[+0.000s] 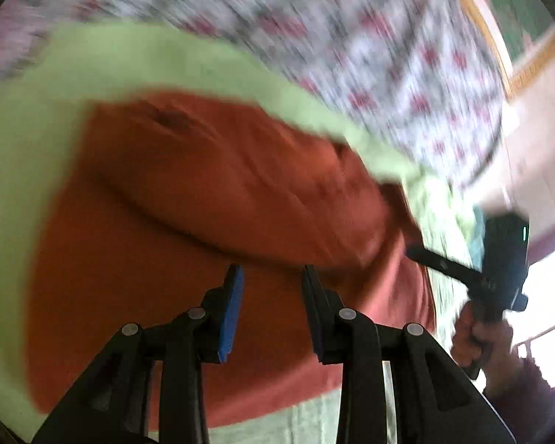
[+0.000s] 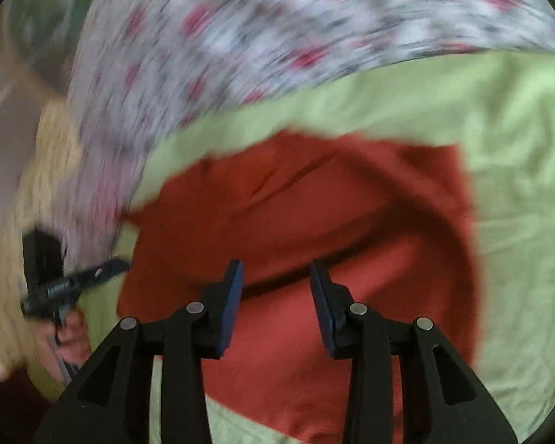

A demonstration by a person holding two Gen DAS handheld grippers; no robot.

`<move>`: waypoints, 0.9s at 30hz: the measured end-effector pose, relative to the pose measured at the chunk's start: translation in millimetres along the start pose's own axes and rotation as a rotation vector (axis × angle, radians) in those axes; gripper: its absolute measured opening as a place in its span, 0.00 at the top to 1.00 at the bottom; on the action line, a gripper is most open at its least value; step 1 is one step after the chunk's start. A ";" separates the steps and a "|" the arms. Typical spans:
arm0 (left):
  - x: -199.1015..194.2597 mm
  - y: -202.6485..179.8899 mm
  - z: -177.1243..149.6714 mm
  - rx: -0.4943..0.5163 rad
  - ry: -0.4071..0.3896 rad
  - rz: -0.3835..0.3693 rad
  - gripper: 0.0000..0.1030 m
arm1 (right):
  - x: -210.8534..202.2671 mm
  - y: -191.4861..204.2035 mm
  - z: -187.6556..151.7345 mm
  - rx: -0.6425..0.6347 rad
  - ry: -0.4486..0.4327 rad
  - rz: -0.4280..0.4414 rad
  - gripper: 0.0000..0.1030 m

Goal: Fold small clothes

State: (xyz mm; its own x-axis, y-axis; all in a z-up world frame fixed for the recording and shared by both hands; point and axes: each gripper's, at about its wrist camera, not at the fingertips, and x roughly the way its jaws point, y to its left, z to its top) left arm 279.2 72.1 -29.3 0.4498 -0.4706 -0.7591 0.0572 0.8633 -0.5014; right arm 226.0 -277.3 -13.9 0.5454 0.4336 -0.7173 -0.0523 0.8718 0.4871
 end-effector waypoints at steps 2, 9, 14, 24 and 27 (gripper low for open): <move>28.6 -8.4 -1.6 0.039 0.094 -0.020 0.68 | 22.3 8.2 0.9 -0.016 0.089 0.062 0.62; 57.0 14.6 35.8 0.069 0.081 0.104 0.80 | 65.3 -28.2 18.5 0.011 0.201 -0.005 0.65; 29.5 45.6 77.3 0.023 -0.066 0.328 0.80 | 31.2 -81.8 51.0 0.118 -0.032 -0.265 0.65; -17.2 50.1 66.3 -0.009 -0.226 0.445 0.54 | -17.5 -98.6 54.3 0.110 -0.165 -0.329 0.43; -15.7 58.8 70.3 -0.017 -0.225 0.468 0.49 | -5.5 -94.4 58.6 0.097 -0.138 -0.333 0.43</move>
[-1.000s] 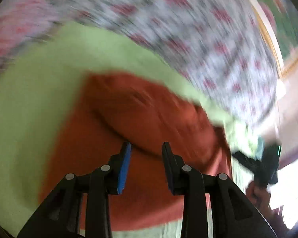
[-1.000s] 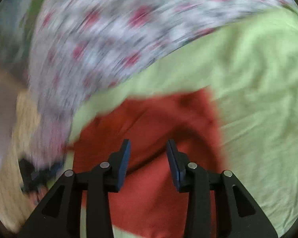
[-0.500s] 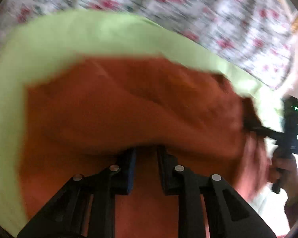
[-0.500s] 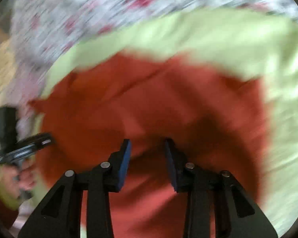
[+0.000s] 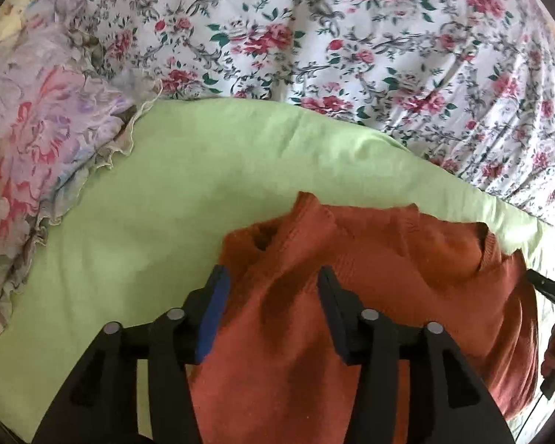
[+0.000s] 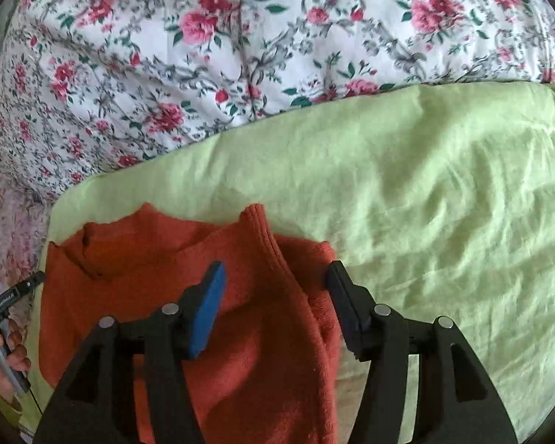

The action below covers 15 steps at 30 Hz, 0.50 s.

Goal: Fold small clothes

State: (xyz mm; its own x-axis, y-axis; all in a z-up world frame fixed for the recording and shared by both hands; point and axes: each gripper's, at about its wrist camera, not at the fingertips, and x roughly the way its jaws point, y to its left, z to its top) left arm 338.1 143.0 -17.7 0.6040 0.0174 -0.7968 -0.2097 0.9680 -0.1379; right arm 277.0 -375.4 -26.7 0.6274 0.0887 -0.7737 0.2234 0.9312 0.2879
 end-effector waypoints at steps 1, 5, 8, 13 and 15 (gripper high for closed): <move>2.8 1.1 1.5 -0.003 0.009 -0.018 0.49 | 1.5 0.8 1.6 -0.010 0.006 0.005 0.43; 20.6 -5.1 9.1 0.071 0.063 -0.056 0.39 | 11.3 11.9 5.4 -0.089 0.042 -0.016 0.42; 31.0 -15.3 10.2 0.125 0.080 -0.045 0.40 | 20.5 20.6 8.7 -0.138 0.055 -0.021 0.42; 28.9 -22.8 4.8 0.163 0.077 -0.020 0.93 | 28.0 39.4 7.1 -0.258 0.092 -0.014 0.94; 9.0 -21.2 4.7 0.138 0.009 -0.028 0.94 | 13.7 42.6 6.8 -0.255 0.034 0.002 0.94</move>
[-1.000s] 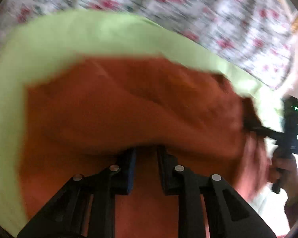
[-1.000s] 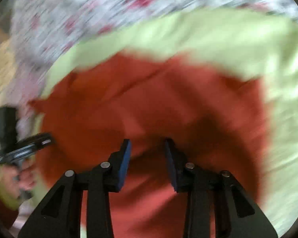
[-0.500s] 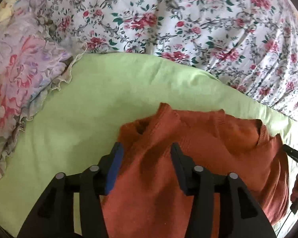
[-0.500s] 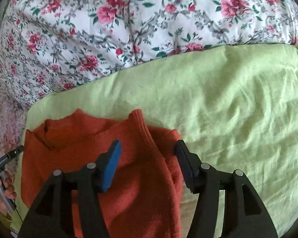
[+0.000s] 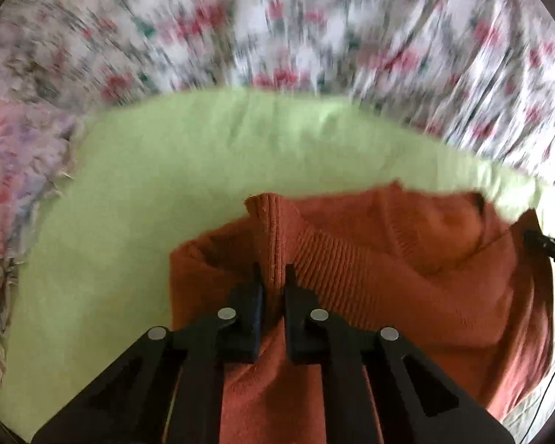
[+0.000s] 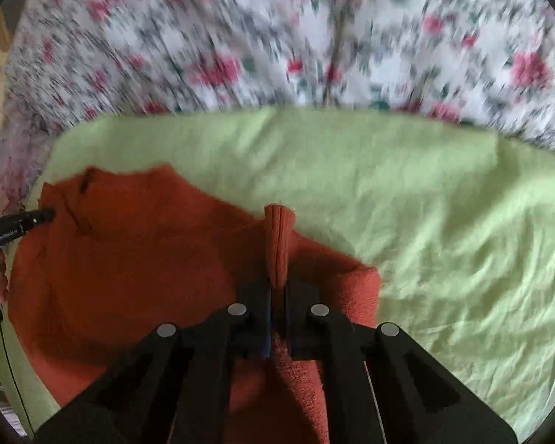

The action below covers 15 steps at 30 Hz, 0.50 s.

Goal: Fold small clothes
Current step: 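Fold the held edge over toward the collar and open both tools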

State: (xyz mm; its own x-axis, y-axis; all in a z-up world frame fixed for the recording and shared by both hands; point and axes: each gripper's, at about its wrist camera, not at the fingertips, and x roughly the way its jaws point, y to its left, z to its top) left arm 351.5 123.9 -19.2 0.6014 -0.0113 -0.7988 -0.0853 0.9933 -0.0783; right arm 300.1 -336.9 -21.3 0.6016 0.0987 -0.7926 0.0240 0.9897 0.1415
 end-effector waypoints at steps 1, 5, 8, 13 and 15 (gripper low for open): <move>-11.9 2.6 -0.5 -0.017 -0.037 -0.005 0.94 | -10.6 -1.2 0.1 0.020 -0.042 0.008 0.94; -26.2 17.3 2.9 -0.079 -0.086 0.035 0.94 | -50.1 -29.4 0.7 0.225 -0.212 0.042 0.94; -2.4 19.9 1.8 -0.090 -0.028 0.071 0.94 | -30.9 -42.3 -2.8 0.311 -0.163 0.025 0.94; 19.7 22.8 -2.3 -0.095 0.018 0.120 0.87 | 3.3 -38.1 -11.2 0.306 -0.056 -0.019 0.91; 17.3 27.4 0.9 -0.114 0.026 0.115 0.85 | 2.3 -36.5 -13.1 0.306 -0.057 -0.028 0.89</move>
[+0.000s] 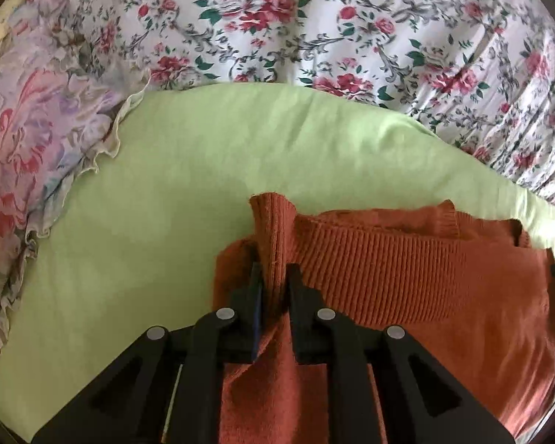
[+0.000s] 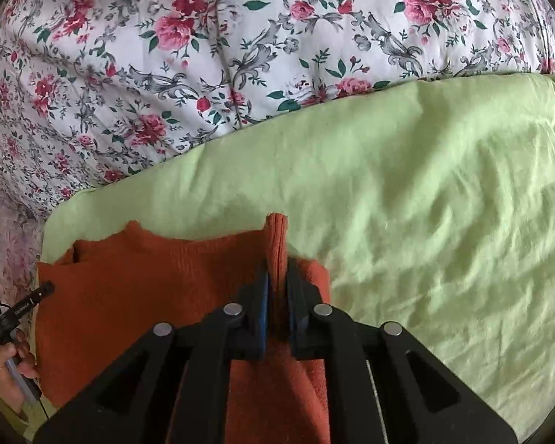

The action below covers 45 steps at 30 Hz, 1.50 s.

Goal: Fold small clothes

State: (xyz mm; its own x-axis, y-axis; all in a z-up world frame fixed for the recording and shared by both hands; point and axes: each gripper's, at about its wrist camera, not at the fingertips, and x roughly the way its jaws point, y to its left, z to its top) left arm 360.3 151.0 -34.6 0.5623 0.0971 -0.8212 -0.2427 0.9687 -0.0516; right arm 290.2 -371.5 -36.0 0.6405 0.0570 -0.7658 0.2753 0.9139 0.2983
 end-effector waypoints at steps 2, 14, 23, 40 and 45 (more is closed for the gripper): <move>-13.3 4.5 -0.5 -0.017 -0.008 0.019 0.74 | -7.4 1.5 1.2 -0.003 -0.010 -0.026 0.86; -76.4 -33.0 -84.8 -0.005 0.063 -0.217 0.74 | -59.1 27.5 -65.8 0.015 0.076 0.194 0.69; -73.9 18.9 -126.6 -0.051 0.114 -0.076 0.72 | -85.8 -22.7 -125.5 0.126 0.133 0.071 0.69; -108.9 55.5 -204.7 -0.510 0.160 -0.306 0.34 | -142.5 19.8 -152.7 0.130 0.080 0.135 0.56; -91.3 63.5 -201.5 -0.653 0.121 -0.313 0.34 | -143.6 32.2 -161.8 0.105 0.113 0.154 0.55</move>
State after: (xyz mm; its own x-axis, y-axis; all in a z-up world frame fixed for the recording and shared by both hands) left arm 134.3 157.7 -77.4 0.6006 -0.2237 -0.7676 -0.5283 0.6096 -0.5910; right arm 91.1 -285.2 -8.6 0.5980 0.2430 -0.7638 0.2570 0.8445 0.4699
